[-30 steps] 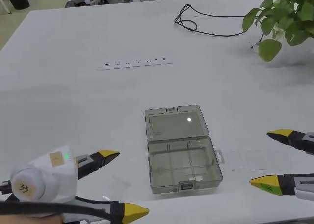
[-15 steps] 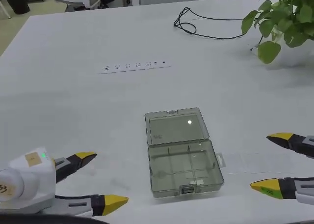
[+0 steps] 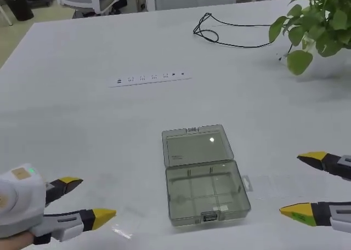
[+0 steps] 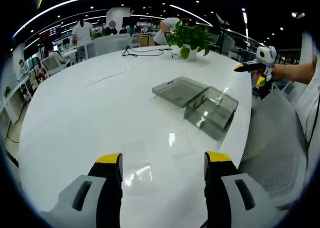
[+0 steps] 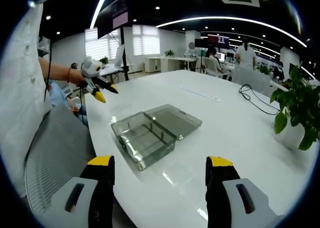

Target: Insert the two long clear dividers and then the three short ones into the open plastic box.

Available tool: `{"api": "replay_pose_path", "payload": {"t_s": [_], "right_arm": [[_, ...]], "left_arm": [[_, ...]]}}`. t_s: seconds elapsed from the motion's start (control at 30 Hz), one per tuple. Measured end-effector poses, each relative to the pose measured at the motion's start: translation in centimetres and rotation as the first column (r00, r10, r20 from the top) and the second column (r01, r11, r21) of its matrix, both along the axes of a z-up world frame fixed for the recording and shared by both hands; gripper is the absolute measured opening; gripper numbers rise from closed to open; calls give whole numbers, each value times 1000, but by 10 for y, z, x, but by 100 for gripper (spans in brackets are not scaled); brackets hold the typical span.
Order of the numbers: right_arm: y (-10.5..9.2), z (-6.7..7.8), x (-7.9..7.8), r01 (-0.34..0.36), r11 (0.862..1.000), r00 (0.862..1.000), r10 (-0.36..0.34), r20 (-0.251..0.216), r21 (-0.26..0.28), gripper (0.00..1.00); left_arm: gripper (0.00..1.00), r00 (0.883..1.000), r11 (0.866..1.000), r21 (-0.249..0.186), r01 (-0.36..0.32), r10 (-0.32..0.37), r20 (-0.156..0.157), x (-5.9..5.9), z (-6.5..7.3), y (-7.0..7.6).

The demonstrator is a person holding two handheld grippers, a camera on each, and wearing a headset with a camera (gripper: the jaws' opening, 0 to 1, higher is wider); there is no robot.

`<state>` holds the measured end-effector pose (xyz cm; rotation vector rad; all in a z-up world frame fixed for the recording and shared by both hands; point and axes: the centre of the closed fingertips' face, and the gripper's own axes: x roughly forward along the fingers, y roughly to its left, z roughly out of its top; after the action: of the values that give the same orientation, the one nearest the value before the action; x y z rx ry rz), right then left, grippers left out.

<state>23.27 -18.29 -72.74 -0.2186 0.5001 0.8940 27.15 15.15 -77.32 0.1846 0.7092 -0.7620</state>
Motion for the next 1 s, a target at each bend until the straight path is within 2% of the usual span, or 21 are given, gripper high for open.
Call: {"api": "replay_pose_path", "payload": {"t_s": [0.03, 0.07, 0.13, 0.3, 0.33, 0.4, 0.5, 0.53, 0.57, 0.63, 0.73, 0.8, 0.87, 0.93, 1.0], "right_arm": [[0, 0, 0, 0, 1000, 1000, 0, 1, 0, 75], [0, 0, 0, 0, 1000, 1000, 0, 1, 1, 75], [0, 0, 0, 1, 1000, 1000, -1, 0, 1, 75], [1, 0, 0, 1, 1000, 1000, -1, -3, 3, 74], [1, 0, 0, 2, 1000, 1000, -2, -3, 3, 74], [0, 0, 0, 4, 1000, 1000, -4, -3, 3, 74], [0, -2, 0, 4, 1000, 1000, -4, -7, 2, 74], [0, -2, 0, 4, 1000, 1000, -4, -8, 3, 74], [0, -2, 0, 5, 1000, 1000, -5, -8, 4, 74], [0, -2, 1, 7, 1000, 1000, -7, -8, 6, 74], [0, -2, 1, 10, 1000, 1000, -10, -8, 8, 74], [0, -2, 2, 10, 1000, 1000, -10, -8, 9, 74], [0, -3, 2, 12, 1000, 1000, -12, -8, 10, 74], [0, -3, 3, 14, 1000, 1000, -14, -8, 11, 74], [0, -3, 3, 14, 1000, 1000, -14, -9, 11, 74]], "left_arm": [[64, 1000, 1000, 14, -14, 15, -26, -1, -3, 3], [63, 1000, 1000, 12, -10, 11, -15, 2, -3, 2], [61, 999, 999, 32, -23, 24, -42, 3, -8, 6], [58, 996, 996, 75, -45, 51, -73, 8, -19, 14], [56, 994, 994, 97, -49, 57, -89, 8, -22, 17], [54, 994, 993, 111, -42, 53, -92, 10, -25, 18], [51, 990, 989, 135, -53, 69, -122, 12, -32, 22], [50, 989, 987, 147, -59, 78, -129, 13, -34, 24], [49, 983, 981, 183, -70, 98, -153, 12, -38, 30], [46, 983, 981, 182, -70, 99, -156, 15, -40, 29], [47, 977, 978, 194, -70, 107, -186, 14, -47, 29], [47, 971, 974, 218, -66, 113, -211, 13, -52, 31], [46, 971, 972, 226, -66, 115, -212, 14, -54, 31], [45, 965, 968, 242, -69, 127, -232, 14, -58, 34], [45, 964, 968, 242, -69, 128, -235, 15, -61, 34]]}}
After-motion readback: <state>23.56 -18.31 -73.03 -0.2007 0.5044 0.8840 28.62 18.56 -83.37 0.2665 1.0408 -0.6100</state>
